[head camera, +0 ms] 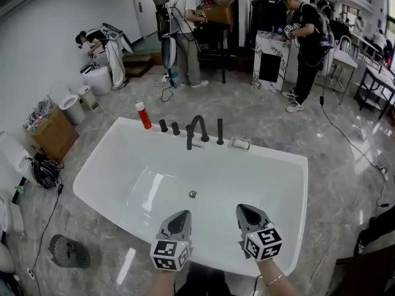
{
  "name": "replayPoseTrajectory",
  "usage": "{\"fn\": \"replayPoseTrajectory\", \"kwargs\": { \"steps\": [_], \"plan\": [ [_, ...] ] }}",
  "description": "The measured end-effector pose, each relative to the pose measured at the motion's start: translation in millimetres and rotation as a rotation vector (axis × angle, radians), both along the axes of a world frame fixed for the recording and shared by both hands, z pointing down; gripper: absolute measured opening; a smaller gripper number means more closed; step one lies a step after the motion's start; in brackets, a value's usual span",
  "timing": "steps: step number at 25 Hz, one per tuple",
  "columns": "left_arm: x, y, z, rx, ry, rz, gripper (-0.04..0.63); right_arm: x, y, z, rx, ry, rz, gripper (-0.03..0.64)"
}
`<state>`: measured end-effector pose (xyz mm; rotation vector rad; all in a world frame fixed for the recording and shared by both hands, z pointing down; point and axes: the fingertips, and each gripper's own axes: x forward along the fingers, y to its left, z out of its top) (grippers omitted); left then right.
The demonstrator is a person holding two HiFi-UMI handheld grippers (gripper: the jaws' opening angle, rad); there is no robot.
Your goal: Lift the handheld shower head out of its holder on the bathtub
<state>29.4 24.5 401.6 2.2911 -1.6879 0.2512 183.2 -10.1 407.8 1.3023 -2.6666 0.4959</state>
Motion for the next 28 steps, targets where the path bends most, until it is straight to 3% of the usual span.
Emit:
{"fn": "replayPoseTrajectory", "kwargs": {
  "steps": [10, 21, 28],
  "plan": [
    [-32, -65, 15, -0.018, 0.012, 0.034, 0.020, -49, -60, 10, -0.010, 0.029, 0.000, 0.007],
    [-94, -154, 49, -0.039, 0.025, 0.076, 0.020, -99, -173, 48, -0.024, 0.080, 0.044, 0.006],
    [-132, -210, 76, -0.063, 0.077, 0.070, 0.020, -128, -255, 72, -0.060, 0.018, 0.111, 0.008]
  ]
}}
